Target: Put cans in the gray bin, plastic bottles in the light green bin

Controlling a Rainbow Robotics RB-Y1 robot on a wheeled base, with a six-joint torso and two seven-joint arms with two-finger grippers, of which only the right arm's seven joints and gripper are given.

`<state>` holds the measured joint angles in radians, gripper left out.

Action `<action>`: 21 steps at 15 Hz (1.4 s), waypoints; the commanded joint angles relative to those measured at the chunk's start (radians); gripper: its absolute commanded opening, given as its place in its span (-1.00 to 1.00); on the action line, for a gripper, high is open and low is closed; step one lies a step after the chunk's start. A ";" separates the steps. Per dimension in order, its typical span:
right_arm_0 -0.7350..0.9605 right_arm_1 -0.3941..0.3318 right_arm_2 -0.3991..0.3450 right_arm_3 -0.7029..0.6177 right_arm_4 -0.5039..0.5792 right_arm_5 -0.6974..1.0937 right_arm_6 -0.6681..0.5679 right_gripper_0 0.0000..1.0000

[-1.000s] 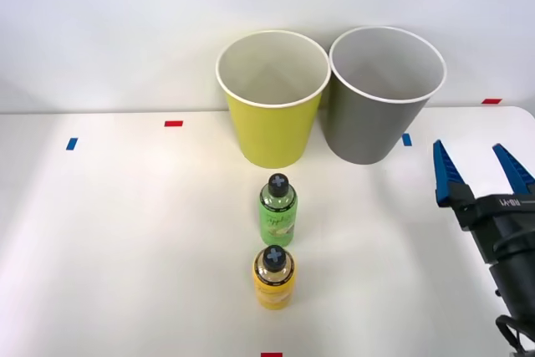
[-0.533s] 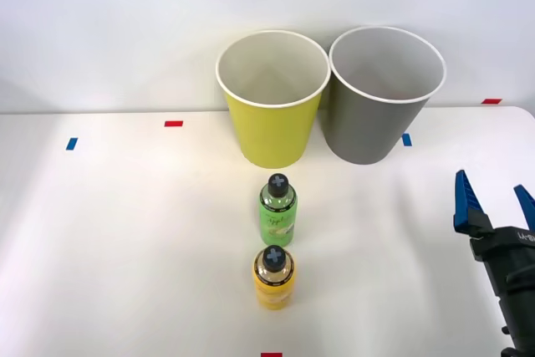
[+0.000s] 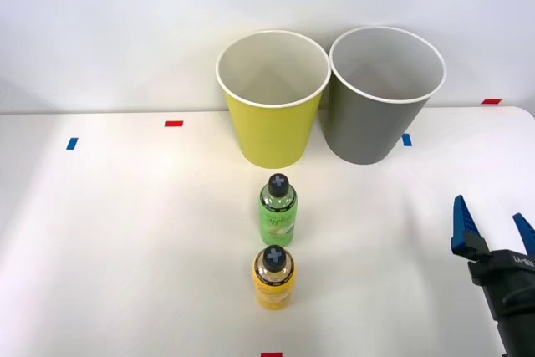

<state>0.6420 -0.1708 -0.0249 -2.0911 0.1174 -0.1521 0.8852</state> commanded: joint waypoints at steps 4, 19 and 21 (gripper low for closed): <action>0.004 0.022 0.008 0.000 0.096 0.034 0.014 1.00; 0.136 0.134 -0.063 0.209 0.395 -0.448 -0.017 1.00; 0.173 0.136 -0.056 0.209 0.407 -0.488 0.006 1.00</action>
<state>0.7965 -0.0373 -0.0847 -1.8815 0.5198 -0.6203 0.8785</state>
